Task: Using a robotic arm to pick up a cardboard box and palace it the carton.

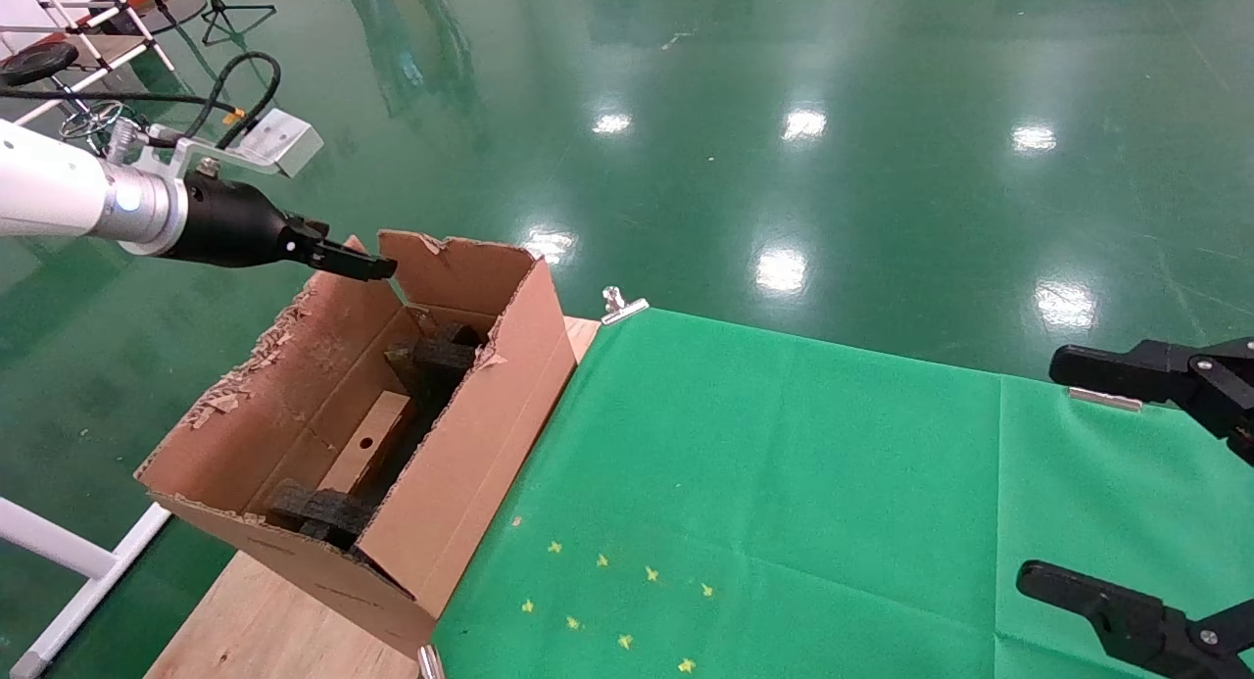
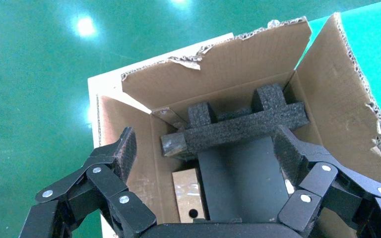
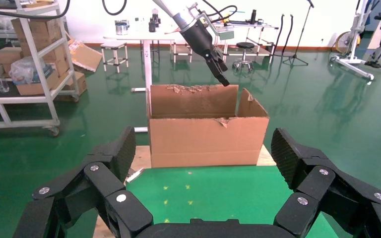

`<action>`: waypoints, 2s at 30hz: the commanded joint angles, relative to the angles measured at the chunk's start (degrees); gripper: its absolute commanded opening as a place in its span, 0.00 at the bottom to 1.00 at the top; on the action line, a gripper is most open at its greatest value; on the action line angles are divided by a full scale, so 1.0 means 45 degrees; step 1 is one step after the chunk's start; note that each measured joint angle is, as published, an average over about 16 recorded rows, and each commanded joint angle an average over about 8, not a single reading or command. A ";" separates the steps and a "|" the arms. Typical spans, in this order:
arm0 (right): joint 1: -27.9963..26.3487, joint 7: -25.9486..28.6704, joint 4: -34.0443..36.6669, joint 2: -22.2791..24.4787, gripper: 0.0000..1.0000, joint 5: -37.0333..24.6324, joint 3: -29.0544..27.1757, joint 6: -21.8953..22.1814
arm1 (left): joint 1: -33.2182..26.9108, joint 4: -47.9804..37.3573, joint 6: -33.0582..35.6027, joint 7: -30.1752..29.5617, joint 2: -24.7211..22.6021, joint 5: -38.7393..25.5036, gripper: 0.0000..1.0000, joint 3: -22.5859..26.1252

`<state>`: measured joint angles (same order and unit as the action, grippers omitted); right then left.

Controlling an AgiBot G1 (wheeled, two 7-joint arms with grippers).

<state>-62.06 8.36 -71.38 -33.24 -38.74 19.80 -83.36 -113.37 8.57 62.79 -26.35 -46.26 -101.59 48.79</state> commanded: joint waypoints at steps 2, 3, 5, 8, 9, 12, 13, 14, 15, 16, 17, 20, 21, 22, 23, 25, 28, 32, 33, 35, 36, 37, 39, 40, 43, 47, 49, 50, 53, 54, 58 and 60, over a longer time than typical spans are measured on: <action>0.0000 0.0000 0.0000 0.0000 1.00 0.0000 0.0000 0.0000 | 0.0056 -0.0047 -0.0045 -0.0022 -0.0017 -0.0023 1.00 0.0013; 0.0000 0.0000 0.0000 0.0000 1.00 0.0000 0.0000 0.0000 | 0.0122 0.0013 -0.0031 -0.0008 -0.0011 0.0036 1.00 -0.0020; 0.0000 0.0000 0.0000 0.0000 1.00 0.0000 0.0000 0.0000 | 0.0326 0.0242 0.0040 0.0045 0.0021 0.0250 1.00 -0.0138; 0.0001 0.0000 0.0001 0.0000 1.00 0.0001 0.0000 0.0000 | 0.0756 0.0824 0.0257 0.0187 0.0125 0.0779 1.00 -0.0429; 0.0000 0.0000 0.0001 0.0000 1.00 0.0001 0.0000 0.0000 | 0.0936 0.1051 0.0338 0.0241 0.0165 0.0988 1.00 -0.0544; 0.0000 0.0000 0.0001 0.0000 1.00 0.0001 0.0000 0.0000 | 0.1512 0.1781 0.0596 0.0417 0.0292 0.1657 1.00 -0.0911; 0.0000 0.0000 0.0001 0.0000 1.00 0.0001 0.0001 0.0000 | 0.1706 0.2027 0.0684 0.0476 0.0335 0.1883 1.00 -0.1035; 0.0000 0.0000 0.0001 0.0000 1.00 0.0001 0.0001 0.0000 | 0.1901 0.2273 0.0771 0.0536 0.0378 0.2109 1.00 -0.1159; 0.0000 0.0000 0.0001 0.0000 1.00 0.0001 0.0001 0.0000 | 0.2088 0.2511 0.0855 0.0593 0.0419 0.2327 1.00 -0.1278; 0.0000 0.0000 0.0001 0.0000 1.00 0.0001 0.0001 0.0000 | 0.2275 0.2748 0.0939 0.0650 0.0460 0.2544 1.00 -0.1397; 0.0000 0.0000 0.0001 0.0000 1.00 0.0001 0.0001 0.0000 | 0.2470 0.2995 0.1027 0.0709 0.0503 0.2771 1.00 -0.1521; 0.0000 0.0000 0.0001 0.0000 1.00 0.0001 0.0001 0.0000 | 0.3047 0.3725 0.1286 0.0885 0.0630 0.3440 1.00 -0.1889; 0.0000 0.0000 0.0001 0.0000 1.00 0.0001 0.0001 0.0000 | 0.3234 0.3962 0.1370 0.0942 0.0672 0.3657 1.00 -0.2008; 0.0000 0.0000 0.0001 0.0000 1.00 0.0001 0.0001 0.0000 | 0.3428 0.4208 0.1457 0.1002 0.0715 0.3883 1.00 -0.2132; 0.0000 0.0000 0.0001 0.0000 1.00 0.0001 0.0001 0.0000 | 0.3622 0.4454 0.1545 0.1061 0.0757 0.4109 1.00 -0.2256; 0.0000 0.0000 0.0001 0.0001 1.00 0.0001 0.0001 0.0001 | 0.4011 0.4946 0.1719 0.1179 0.0843 0.4560 1.00 -0.2503; 0.0000 -0.0001 0.0001 0.0001 1.00 0.0001 0.0001 0.0001 | 0.4587 0.5675 0.1978 0.1355 0.0970 0.5229 1.00 -0.2870; 0.0000 -0.0001 0.0001 0.0001 1.00 0.0001 0.0002 0.0001 | 0.5358 0.6651 0.2324 0.1590 0.1140 0.6124 1.00 -0.3361; 0.0000 -0.0001 0.0001 0.0001 1.00 0.0002 0.0002 0.0001 | 0.5545 0.6888 0.2408 0.1647 0.1181 0.6342 1.00 -0.3480; 0.0000 -0.0001 0.0001 0.0001 1.00 0.0002 0.0002 0.0001 | 0.5934 0.7381 0.2583 0.1766 0.1267 0.6794 1.00 -0.3728; 0.0000 -0.0001 0.0001 0.0001 1.00 0.0002 0.0002 0.0001 | 0.6122 0.7619 0.2667 0.1823 0.1309 0.7012 1.00 -0.3848; 0.0000 -0.0001 0.0001 0.0001 1.00 0.0002 0.0002 0.0001 | 0.6317 0.7865 0.2755 0.1882 0.1351 0.7238 1.00 -0.3972; 0.0000 -0.0001 0.0001 0.0001 1.00 0.0002 0.0002 0.0001 | 0.6698 0.8349 0.2926 0.1999 0.1436 0.7681 1.00 -0.4215; 0.0000 -0.0001 0.0001 0.0001 1.00 0.0002 0.0002 0.0001 | 0.6894 0.8596 0.3014 0.2058 0.1479 0.7908 1.00 -0.4340; 0.0000 -0.0001 0.0001 0.0001 1.00 0.0002 0.0002 0.0001 | 0.7470 0.9326 0.3273 0.2234 0.1606 0.8577 1.00 -0.4707; 0.0000 -0.0001 0.0001 0.0001 1.00 0.0002 0.0002 0.0001 | 0.8240 1.0301 0.3619 0.2469 0.1775 0.9472 1.00 -0.5197; 0.0000 -0.0001 0.0001 0.0001 1.00 0.0002 0.0003 0.0001 | 0.8621 1.0784 0.3790 0.2585 0.1859 0.9915 1.00 -0.5440; 0.0000 -0.0001 0.0001 0.0001 1.00 0.0002 0.0003 0.0001 | 0.8816 1.1030 0.3877 0.2644 0.1902 1.0141 1.00 -0.5564; 0.0000 -0.0001 0.0001 0.0001 1.00 0.0002 0.0003 0.0001 | 0.9392 1.1759 0.4136 0.2820 0.2029 1.0810 1.00 -0.5931; 0.0000 -0.0001 0.0001 0.0001 1.00 0.0002 0.0003 0.0001 | 0.9579 1.1996 0.4220 0.2877 0.2071 1.1027 1.00 -0.6050; 0.0000 -0.0001 0.0001 0.0001 1.00 0.0002 0.0003 0.0001 | 1.0349 1.2972 0.4566 0.3112 0.2240 1.1922 1.00 -0.6541; 0.0000 -0.0001 0.0001 0.0001 1.00 0.0003 0.0003 0.0001 | 1.0732 1.3457 0.4738 0.3229 0.2325 1.2367 1.00 -0.6785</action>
<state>-62.06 8.36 -71.37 -33.23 -38.72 19.82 -83.35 -65.32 68.83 84.01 -11.91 -35.85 -46.22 18.41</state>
